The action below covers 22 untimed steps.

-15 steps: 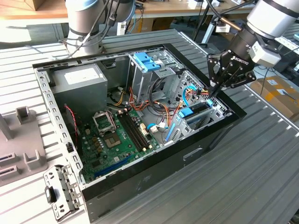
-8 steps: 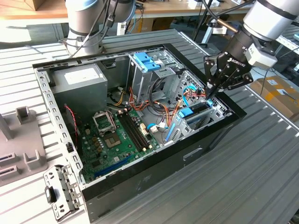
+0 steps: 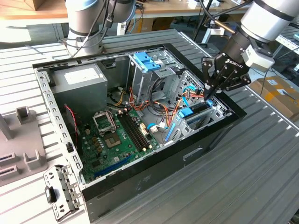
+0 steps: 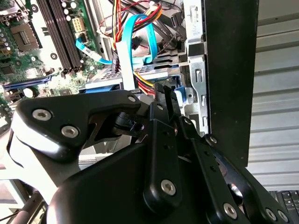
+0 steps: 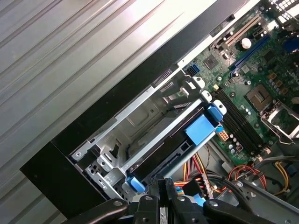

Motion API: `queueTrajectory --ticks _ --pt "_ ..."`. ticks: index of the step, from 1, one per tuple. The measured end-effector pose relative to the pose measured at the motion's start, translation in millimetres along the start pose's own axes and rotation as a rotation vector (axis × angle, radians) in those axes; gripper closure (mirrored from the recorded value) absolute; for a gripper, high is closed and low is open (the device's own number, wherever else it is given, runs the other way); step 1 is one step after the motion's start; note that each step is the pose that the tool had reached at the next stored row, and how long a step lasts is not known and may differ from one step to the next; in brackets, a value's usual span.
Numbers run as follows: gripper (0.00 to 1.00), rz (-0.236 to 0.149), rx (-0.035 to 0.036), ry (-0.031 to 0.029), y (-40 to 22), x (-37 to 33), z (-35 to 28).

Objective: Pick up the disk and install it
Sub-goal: 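Insert the first disk wire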

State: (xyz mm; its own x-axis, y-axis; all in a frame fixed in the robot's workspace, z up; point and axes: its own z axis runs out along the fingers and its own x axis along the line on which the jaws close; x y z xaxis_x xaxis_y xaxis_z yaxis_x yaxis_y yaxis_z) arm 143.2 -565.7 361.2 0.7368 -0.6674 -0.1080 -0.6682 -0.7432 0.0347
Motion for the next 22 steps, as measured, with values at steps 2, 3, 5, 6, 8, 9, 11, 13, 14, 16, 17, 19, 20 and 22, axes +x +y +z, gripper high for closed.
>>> queueTrajectory --ticks 2,3,5,6,8,9,11,13,14,16,17,19,20,22 --pt "0.83 0.000 0.0000 0.0000 1.1 -1.2 0.5" --pt "0.83 0.000 0.0000 0.0001 1.6 -1.8 0.7" --pt "0.83 0.000 0.0000 0.0001 3.1 -3.3 1.1" --pt "0.83 0.000 0.0001 -0.0001 3.5 -3.7 1.5" --pt "0.83 0.000 0.0000 0.0000 4.1 -4.3 2.2" --pt "0.83 0.000 0.0001 0.0000 4.3 -4.5 2.5" --pt "0.83 0.000 -0.0001 0.0002 4.6 -4.9 2.6" --pt "0.83 0.000 -0.0001 0.0001 4.6 -4.9 2.7" --pt "0.83 0.000 0.0000 0.0000 4.6 -4.9 2.8" --pt "0.83 0.000 0.0000 0.0001 4.6 -4.9 2.8" --pt "0.83 0.000 0.0002 -0.0002 5.0 -5.3 3.3" --pt "0.83 0.000 0.0000 0.0000 6.1 -6.4 3.9" --pt "0.83 0.000 0.0000 0.0000 7.2 -7.7 4.4" --pt "0.83 0.013 0.0013 -0.0003 8.2 -8.6 6.3"
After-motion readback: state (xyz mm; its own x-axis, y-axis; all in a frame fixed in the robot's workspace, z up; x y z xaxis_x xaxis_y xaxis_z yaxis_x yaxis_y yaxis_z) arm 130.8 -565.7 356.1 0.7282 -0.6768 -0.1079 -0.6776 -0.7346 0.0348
